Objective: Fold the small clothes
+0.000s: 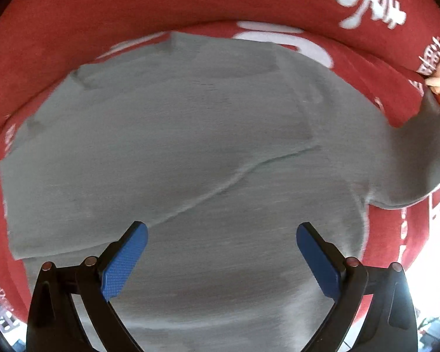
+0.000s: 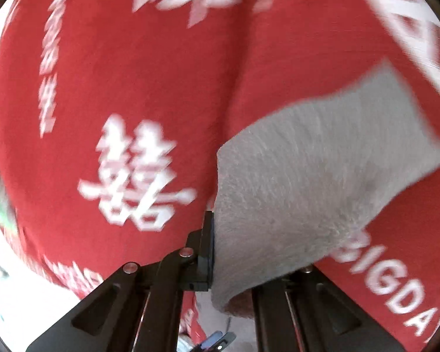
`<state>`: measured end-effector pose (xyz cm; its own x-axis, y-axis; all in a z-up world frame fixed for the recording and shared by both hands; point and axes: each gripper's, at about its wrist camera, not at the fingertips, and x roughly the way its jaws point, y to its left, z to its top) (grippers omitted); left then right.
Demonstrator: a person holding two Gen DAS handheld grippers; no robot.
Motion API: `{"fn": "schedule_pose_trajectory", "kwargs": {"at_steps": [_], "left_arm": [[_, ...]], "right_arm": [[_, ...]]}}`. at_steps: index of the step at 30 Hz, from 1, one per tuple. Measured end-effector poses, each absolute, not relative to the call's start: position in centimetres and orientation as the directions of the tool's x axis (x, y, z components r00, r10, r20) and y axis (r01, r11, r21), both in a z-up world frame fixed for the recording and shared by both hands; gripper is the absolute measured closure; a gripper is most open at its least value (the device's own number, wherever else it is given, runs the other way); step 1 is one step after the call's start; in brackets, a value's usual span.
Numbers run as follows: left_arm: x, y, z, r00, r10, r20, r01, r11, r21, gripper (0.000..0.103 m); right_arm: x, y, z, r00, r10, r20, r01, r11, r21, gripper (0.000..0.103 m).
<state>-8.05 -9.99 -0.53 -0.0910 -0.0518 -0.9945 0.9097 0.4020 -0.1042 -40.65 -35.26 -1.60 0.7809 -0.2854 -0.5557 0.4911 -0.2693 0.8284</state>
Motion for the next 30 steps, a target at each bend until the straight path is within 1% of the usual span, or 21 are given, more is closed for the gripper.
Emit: {"fn": "schedule_pose_trajectory", "kwargs": {"at_steps": [5, 7, 10, 14, 16, 20, 23, 24, 25, 27, 30], "left_arm": [[-2.7, -6.2, 0.4, -0.096, -0.086, -0.992, 0.861, 0.493, -0.126, 0.001], [-0.7, -5.0, 1.2, -0.07, -0.105, -0.992, 0.844, 0.524, -0.115, 0.001], [2.0, -3.1, 2.4, -0.026, -0.132, -0.991, 0.819, 0.565, -0.097, 0.001], [4.9, -0.4, 2.8, 0.013, -0.136, -0.991, 0.793, 0.605, -0.073, 0.001], [6.2, 0.6, 2.5, 0.024, -0.133, -0.991, 0.772, 0.632, -0.066, 0.001], [6.4, 2.3, 1.2, 0.018, -0.13, -0.991, 0.716, 0.694, -0.078, 0.001], [6.3, 2.4, -0.4, 0.011, -0.116, -0.993, 0.698, 0.712, -0.075, 0.001], [6.2, 2.6, -0.8, 0.01, -0.112, -0.994, 0.697, 0.713, -0.073, 0.001], [6.6, 2.9, -1.0, 0.005, -0.111, -0.994, 0.697, 0.713, -0.076, 0.001], [6.9, 3.1, -1.0, -0.002, -0.115, -0.993, 0.695, 0.714, -0.084, 0.001], [7.7, 3.6, -0.6, -0.007, -0.142, -0.99, 0.687, 0.719, -0.109, 0.001]], "right_arm": [[-30.4, -34.9, 2.6, 0.828, -0.161, -0.537, 0.542, -0.015, 0.841, 0.098], [-25.6, -33.7, 3.9, 0.826, -0.102, -0.554, 0.563, 0.104, 0.82, 0.098], [-19.2, -31.8, 4.3, 0.811, -0.013, -0.585, 0.573, 0.224, 0.789, 0.098], [-12.8, -28.7, 2.9, 0.768, 0.084, -0.635, 0.587, 0.306, 0.75, 0.098], [-9.7, -26.9, 1.3, 0.705, 0.124, -0.698, 0.631, 0.341, 0.697, 0.097], [-6.6, -23.8, -2.4, 0.572, 0.193, -0.797, 0.707, 0.376, 0.599, 0.094], [-6.2, -22.6, -4.5, 0.518, 0.232, -0.823, 0.747, 0.347, 0.568, 0.093], [-6.4, -22.3, -5.0, 0.506, 0.237, -0.829, 0.764, 0.323, 0.558, 0.085], [-6.7, -22.2, -5.2, 0.493, 0.235, -0.838, 0.779, 0.309, 0.545, 0.064], [-7.6, -21.9, -5.0, 0.497, 0.222, -0.839, 0.787, 0.292, 0.544, 0.044], [-9.7, -22.5, -4.1, 0.51, 0.16, -0.845, 0.801, 0.269, 0.534, 0.044]]}}
